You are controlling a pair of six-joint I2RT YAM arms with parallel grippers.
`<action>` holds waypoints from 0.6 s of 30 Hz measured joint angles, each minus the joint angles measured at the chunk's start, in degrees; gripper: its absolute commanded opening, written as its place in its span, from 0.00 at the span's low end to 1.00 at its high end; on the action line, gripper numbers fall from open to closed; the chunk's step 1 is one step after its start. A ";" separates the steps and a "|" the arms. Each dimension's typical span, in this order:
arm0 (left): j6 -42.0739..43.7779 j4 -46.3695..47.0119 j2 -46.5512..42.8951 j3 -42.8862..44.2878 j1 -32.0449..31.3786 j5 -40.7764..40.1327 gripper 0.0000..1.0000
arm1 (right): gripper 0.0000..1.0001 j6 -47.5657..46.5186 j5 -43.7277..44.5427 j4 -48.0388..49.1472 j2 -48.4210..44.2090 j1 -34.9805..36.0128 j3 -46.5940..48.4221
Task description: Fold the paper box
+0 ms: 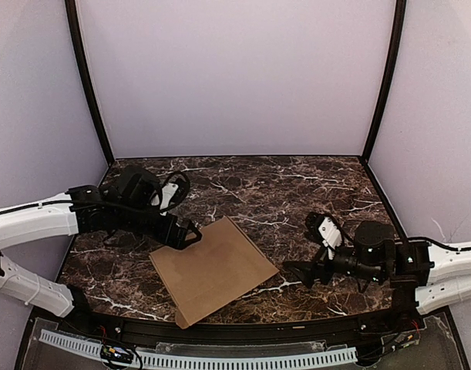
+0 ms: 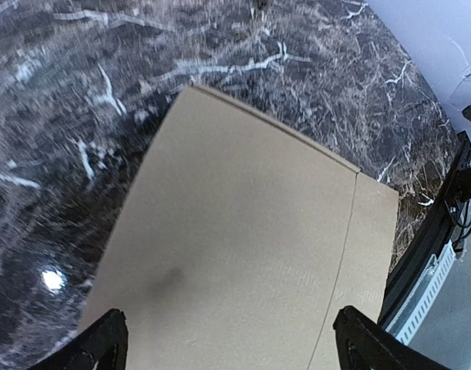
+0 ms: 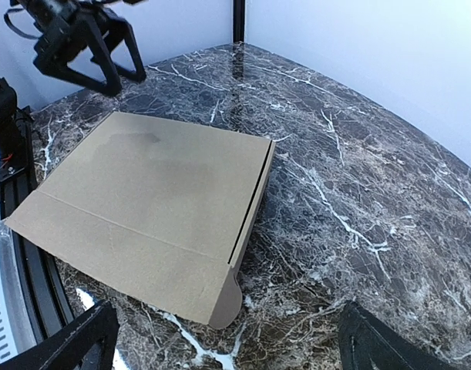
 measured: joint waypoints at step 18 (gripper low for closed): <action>-11.98 -1.55 -17.90 -16.15 8.39 -4.24 0.99 | 0.99 -16.52 -3.63 -6.36 17.77 -4.48 12.59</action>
